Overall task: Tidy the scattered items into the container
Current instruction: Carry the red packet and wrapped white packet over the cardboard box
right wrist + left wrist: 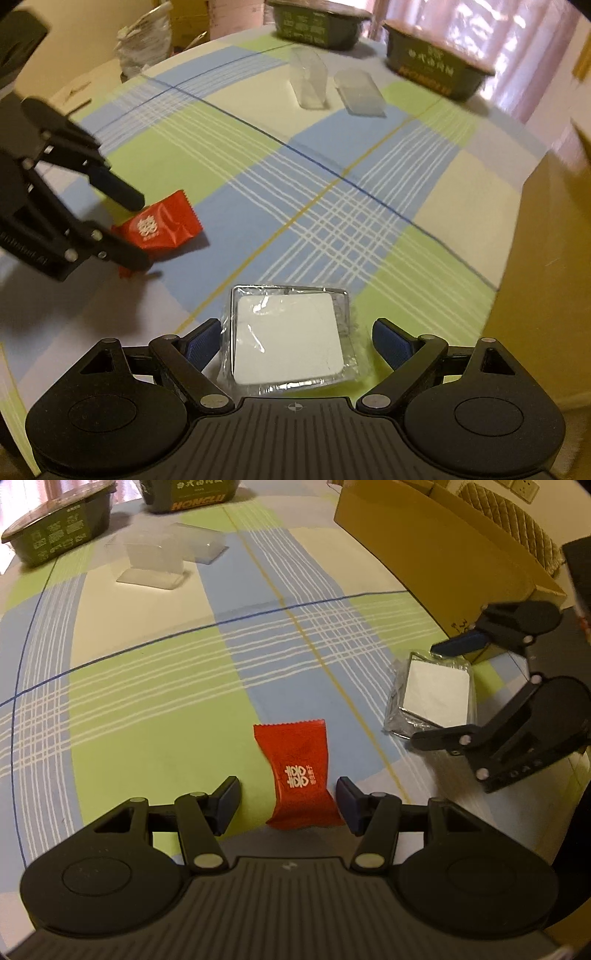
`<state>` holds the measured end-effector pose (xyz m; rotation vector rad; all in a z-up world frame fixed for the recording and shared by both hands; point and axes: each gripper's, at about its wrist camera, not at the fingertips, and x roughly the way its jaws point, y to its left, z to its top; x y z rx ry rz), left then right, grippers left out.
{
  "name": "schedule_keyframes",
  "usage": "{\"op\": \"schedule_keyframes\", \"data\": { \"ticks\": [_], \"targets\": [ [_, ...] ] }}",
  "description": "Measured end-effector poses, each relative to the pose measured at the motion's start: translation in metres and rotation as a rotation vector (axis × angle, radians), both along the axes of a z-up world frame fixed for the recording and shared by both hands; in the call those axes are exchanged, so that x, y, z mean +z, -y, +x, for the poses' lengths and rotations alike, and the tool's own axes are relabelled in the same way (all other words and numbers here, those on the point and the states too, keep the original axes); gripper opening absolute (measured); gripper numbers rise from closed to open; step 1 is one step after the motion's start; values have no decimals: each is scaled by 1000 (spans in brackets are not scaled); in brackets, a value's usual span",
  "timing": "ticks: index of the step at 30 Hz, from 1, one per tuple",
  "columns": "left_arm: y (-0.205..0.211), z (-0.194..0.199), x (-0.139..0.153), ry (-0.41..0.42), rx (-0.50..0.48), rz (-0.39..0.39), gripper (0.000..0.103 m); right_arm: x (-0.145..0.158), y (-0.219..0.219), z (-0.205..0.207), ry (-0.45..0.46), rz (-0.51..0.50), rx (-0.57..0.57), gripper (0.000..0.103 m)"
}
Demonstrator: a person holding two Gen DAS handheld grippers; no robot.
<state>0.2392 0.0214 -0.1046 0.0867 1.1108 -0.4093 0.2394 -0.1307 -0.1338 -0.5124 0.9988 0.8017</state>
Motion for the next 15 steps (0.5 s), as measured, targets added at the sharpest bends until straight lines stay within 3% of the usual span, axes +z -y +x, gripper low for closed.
{"op": "schedule_keyframes", "data": {
  "ticks": [3, 13, 15],
  "targets": [
    [-1, 2, 2, 9, 16, -4, 52, -2, 1, 1, -31, 20, -38, 70],
    [17, 2, -6, 16, 17, 50, 50, 16, 25, -31, -44, 137, -311, 68],
    [23, 1, -7, 32, 7, 94, 41, 17, 30, -35, -54, 158, -356, 68]
  ]
}}
